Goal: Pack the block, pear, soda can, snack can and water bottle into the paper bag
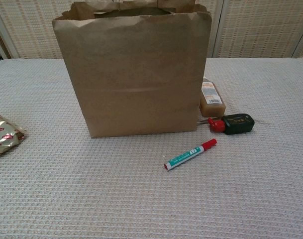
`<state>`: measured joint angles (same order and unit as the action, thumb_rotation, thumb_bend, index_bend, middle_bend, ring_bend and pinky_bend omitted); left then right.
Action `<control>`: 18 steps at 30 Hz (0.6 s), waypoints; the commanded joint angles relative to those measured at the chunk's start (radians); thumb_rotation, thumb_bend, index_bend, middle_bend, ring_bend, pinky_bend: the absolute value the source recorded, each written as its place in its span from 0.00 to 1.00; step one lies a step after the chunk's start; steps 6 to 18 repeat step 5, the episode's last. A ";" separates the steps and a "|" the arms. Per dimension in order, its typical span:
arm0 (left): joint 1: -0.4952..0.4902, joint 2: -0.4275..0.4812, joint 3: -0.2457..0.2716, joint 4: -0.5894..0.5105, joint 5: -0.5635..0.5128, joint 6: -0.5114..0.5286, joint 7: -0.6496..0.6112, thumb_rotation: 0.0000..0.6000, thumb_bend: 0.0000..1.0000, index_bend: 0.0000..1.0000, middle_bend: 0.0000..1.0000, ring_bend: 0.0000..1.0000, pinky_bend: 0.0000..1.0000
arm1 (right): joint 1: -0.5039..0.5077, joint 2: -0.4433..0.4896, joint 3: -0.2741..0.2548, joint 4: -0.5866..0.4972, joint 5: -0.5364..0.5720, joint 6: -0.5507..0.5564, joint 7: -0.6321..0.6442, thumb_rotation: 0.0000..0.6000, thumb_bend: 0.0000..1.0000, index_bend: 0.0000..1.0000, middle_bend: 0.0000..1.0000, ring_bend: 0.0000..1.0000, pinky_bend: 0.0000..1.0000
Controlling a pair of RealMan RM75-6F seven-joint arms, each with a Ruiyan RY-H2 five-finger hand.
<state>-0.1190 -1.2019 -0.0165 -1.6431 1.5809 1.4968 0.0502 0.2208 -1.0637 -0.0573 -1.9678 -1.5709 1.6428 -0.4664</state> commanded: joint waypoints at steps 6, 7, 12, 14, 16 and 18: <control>0.001 -0.024 -0.021 0.057 -0.012 0.022 0.020 1.00 0.42 0.00 0.00 0.00 0.06 | -0.057 -0.093 -0.017 0.205 0.001 -0.035 0.083 1.00 0.01 0.00 0.00 0.00 0.04; 0.001 -0.024 -0.021 0.057 -0.012 0.022 0.020 1.00 0.42 0.00 0.00 0.00 0.06 | -0.057 -0.093 -0.017 0.205 0.001 -0.035 0.083 1.00 0.01 0.00 0.00 0.00 0.04; 0.001 -0.024 -0.021 0.057 -0.012 0.022 0.020 1.00 0.42 0.00 0.00 0.00 0.06 | -0.057 -0.093 -0.017 0.205 0.001 -0.035 0.083 1.00 0.01 0.00 0.00 0.00 0.04; 0.001 -0.024 -0.021 0.057 -0.012 0.022 0.020 1.00 0.42 0.00 0.00 0.00 0.06 | -0.057 -0.093 -0.017 0.205 0.001 -0.035 0.083 1.00 0.01 0.00 0.00 0.00 0.04; 0.001 -0.024 -0.021 0.057 -0.012 0.022 0.020 1.00 0.42 0.00 0.00 0.00 0.06 | -0.057 -0.093 -0.017 0.205 0.001 -0.035 0.083 1.00 0.01 0.00 0.00 0.00 0.04; 0.001 -0.024 -0.021 0.057 -0.012 0.022 0.020 1.00 0.42 0.00 0.00 0.00 0.06 | -0.057 -0.093 -0.017 0.205 0.001 -0.035 0.083 1.00 0.01 0.00 0.00 0.00 0.04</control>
